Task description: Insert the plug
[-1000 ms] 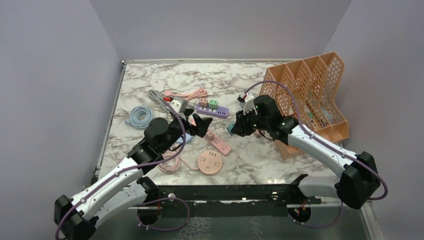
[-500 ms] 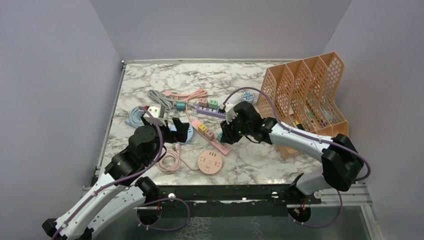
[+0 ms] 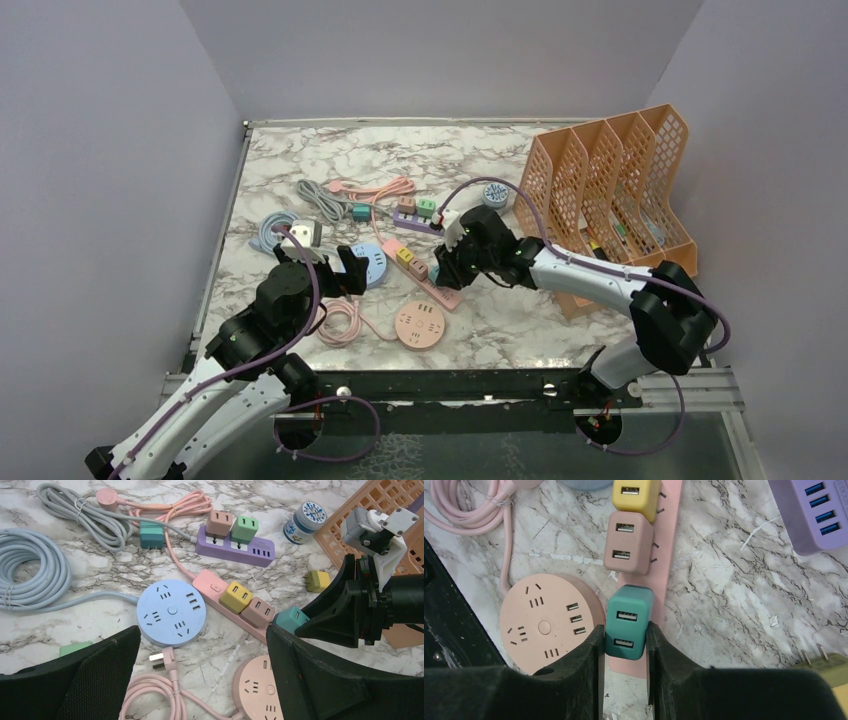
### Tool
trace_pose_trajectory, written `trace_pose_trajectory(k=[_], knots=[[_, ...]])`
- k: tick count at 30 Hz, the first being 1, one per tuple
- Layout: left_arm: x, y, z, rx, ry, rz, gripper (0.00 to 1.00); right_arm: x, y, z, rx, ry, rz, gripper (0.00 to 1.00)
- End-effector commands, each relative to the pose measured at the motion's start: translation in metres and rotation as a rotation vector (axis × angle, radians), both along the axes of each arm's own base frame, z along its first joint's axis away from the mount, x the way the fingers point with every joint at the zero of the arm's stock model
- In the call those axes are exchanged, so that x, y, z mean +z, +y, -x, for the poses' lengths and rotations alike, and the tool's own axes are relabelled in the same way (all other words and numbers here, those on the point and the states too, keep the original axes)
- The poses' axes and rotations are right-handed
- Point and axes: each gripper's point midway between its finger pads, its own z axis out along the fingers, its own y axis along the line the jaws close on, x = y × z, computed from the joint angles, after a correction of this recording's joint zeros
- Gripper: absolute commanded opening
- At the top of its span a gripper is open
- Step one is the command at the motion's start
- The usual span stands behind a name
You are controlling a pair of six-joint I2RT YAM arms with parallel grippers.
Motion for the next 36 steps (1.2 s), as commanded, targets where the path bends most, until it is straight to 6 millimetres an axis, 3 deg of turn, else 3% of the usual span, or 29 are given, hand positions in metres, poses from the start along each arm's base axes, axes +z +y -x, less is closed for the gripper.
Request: trace_pose_trajectory(k=[1, 23, 31, 36], knots=[[0.001, 0.007, -0.002, 0.039, -0.004, -0.008, 0.99, 0.006, 0.01, -0.007, 0.014, -0.031, -0.008, 0.01], [-0.004, 0.001, -0.002, 0.014, 0.019, -0.021, 0.99, -0.015, -0.002, 0.008, 0.002, 0.119, 0.136, 0.01], [-0.004, 0.0, -0.002, 0.011, 0.02, -0.02, 0.99, -0.041, -0.001, 0.001, -0.02, 0.106, 0.154, 0.01], [-0.005, 0.001, -0.003, 0.013, 0.021, -0.023, 0.99, -0.05, -0.012, -0.002, -0.062, 0.075, 0.22, 0.01]])
